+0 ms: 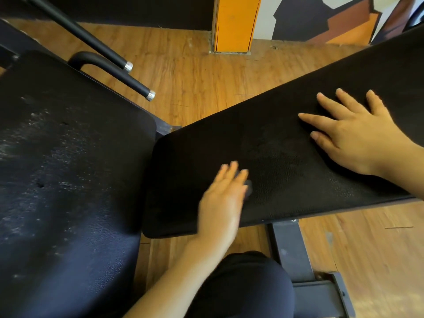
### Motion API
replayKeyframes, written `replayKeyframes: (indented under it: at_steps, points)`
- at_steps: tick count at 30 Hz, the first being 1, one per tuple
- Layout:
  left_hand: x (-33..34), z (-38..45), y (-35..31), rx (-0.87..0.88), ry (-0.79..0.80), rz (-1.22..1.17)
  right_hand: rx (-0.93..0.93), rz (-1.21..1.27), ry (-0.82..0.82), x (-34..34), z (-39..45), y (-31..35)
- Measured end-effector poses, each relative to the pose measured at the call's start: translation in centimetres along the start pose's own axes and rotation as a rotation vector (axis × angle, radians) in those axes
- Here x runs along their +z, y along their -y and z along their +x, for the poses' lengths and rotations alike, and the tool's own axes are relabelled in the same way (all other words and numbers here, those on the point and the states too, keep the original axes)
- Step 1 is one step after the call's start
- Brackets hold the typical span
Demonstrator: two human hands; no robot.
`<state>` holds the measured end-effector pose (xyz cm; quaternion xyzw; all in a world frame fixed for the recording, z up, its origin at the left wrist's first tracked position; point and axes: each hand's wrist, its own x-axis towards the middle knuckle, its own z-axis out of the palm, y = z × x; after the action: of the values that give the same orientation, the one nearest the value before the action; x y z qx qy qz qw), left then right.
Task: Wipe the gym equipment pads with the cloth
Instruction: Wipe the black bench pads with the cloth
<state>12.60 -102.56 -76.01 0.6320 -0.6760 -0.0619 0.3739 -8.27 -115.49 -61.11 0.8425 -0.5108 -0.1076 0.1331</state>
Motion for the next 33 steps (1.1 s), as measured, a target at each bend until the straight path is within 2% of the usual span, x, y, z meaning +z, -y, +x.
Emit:
replayKeyframes:
  at_steps: [4, 7, 13, 15, 18, 20, 22, 26, 31, 33]
  points:
    - [3.0, 3.8, -10.3, 0.238, -0.011, -0.148, 0.101, -0.02, 0.0, -0.5, -0.2, -3.4]
    - [3.3, 4.6, -12.8, 0.261, 0.029, -0.151, 0.125, -0.02, 0.022, -0.6, -0.4, -4.3]
    - [0.9, 2.0, -5.1, 0.123, 0.103, 0.012, 0.118, 0.002, 0.014, -0.2, -0.6, -4.6]
    - [-0.6, 0.2, -0.3, 0.019, 0.151, 0.101, 0.116, 0.006, 0.003, -0.2, -0.6, -4.6]
    - [-3.2, -3.3, 7.7, -0.213, 0.138, 0.152, 0.117, 0.002, -0.007, 0.0, -0.6, -4.5]
    - [-3.8, -4.5, 10.5, -0.335, 0.107, 0.143, 0.12, 0.0, -0.019, 0.1, -0.6, -4.4]
    - [-3.4, -4.4, 10.6, -0.379, 0.073, 0.123, 0.112, 0.005, -0.025, 0.0, -0.6, -4.1]
    - [-2.0, -2.4, 6.3, -0.239, 0.022, 0.109, 0.105, -0.002, -0.027, 0.0, -0.6, -3.9]
    - [1.7, 2.6, -5.6, 0.108, 0.016, -0.021, 0.105, -0.012, -0.019, -0.2, -0.7, -3.8]
    - [2.9, 4.4, -9.6, 0.172, 0.01, -0.091, 0.105, -0.027, -0.016, -0.2, -0.8, -3.6]
